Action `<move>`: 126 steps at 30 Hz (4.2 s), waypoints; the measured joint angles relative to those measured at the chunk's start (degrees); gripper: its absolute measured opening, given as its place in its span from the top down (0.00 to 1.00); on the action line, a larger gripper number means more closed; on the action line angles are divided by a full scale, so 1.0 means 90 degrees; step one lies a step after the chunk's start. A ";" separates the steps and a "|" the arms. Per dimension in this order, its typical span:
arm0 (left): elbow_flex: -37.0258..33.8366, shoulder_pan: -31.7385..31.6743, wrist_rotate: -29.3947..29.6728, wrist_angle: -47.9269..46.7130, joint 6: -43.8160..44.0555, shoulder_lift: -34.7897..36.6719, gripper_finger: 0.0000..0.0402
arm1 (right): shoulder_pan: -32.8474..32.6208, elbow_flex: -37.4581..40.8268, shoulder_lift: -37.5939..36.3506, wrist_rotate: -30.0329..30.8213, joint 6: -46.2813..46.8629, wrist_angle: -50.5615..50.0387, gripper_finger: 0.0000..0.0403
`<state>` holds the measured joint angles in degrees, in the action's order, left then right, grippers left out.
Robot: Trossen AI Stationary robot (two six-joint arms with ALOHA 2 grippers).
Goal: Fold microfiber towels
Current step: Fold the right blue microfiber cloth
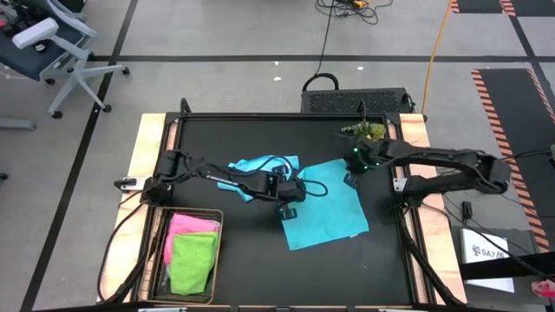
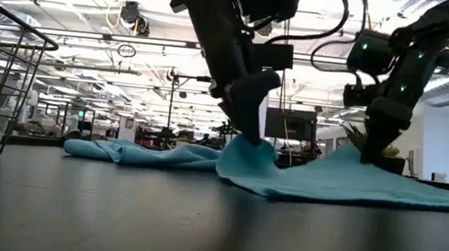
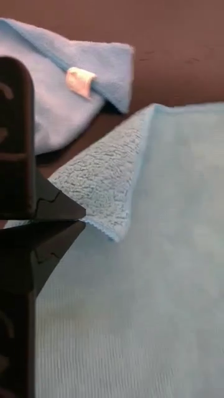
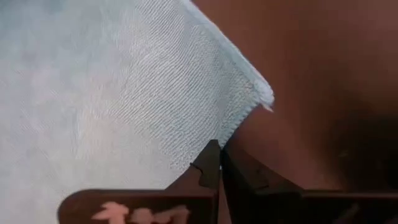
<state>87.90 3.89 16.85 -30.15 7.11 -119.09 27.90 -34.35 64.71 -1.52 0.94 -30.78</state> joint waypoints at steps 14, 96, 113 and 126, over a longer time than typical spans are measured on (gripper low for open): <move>-0.0002 -0.0504 -0.0616 0.0193 -0.0473 0.0432 1.00 | -0.0191 -0.0095 -0.1088 0.0200 0.0160 -0.0574 1.00; -0.0175 -0.0765 -0.1367 0.0311 -0.0954 0.0576 1.00 | -0.1965 -0.1239 -0.0402 0.1802 0.0899 -0.2769 1.00; -0.0764 0.0076 -0.1885 0.0888 0.0307 0.0314 1.00 | -0.3953 -0.0972 -0.0414 0.0575 0.3377 -0.3225 1.00; -0.0867 0.0141 -0.2855 0.1459 0.1094 0.0313 0.82 | -0.4509 -0.0166 -0.0414 -0.0853 0.3668 -0.2249 0.85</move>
<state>80.09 5.16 -8.84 -17.01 16.96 -116.27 -12.68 -35.84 60.99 -9.19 33.95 -51.03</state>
